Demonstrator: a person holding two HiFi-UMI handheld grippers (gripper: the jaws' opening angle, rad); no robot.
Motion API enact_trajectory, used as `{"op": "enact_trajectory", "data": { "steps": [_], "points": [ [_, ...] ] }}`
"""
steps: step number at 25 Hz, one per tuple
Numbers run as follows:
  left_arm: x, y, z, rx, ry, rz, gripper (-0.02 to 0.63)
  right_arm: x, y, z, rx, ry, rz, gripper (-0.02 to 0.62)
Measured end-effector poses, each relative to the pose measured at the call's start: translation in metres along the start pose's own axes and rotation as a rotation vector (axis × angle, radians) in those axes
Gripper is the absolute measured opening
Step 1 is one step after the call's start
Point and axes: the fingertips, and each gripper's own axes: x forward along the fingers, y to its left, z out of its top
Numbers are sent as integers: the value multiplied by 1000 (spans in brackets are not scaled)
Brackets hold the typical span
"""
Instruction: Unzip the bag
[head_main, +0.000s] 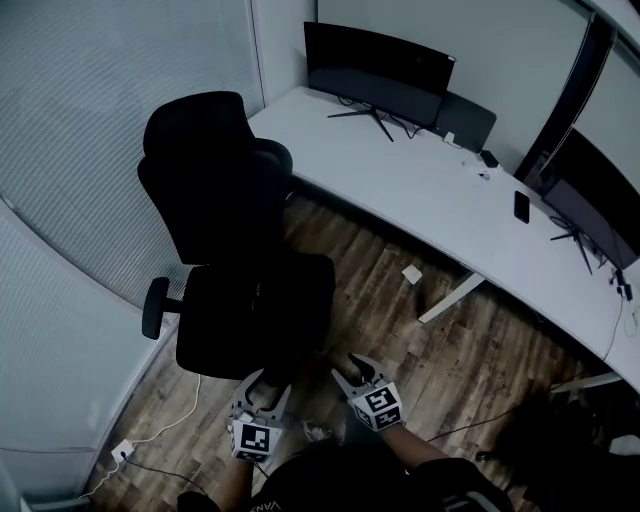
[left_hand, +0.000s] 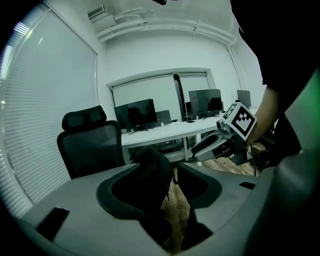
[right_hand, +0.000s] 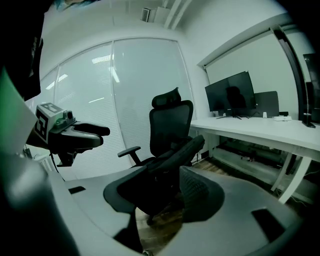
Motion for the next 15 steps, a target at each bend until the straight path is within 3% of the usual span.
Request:
{"op": "enact_trajectory", "data": {
  "steps": [7,15],
  "points": [
    [34,8,-6,3,32,2,222,44,-7,-19,-24,40,69,179],
    [69,6,-6,21,58,-32,222,80,-8,-44,22,97,129,178]
  ]
}}
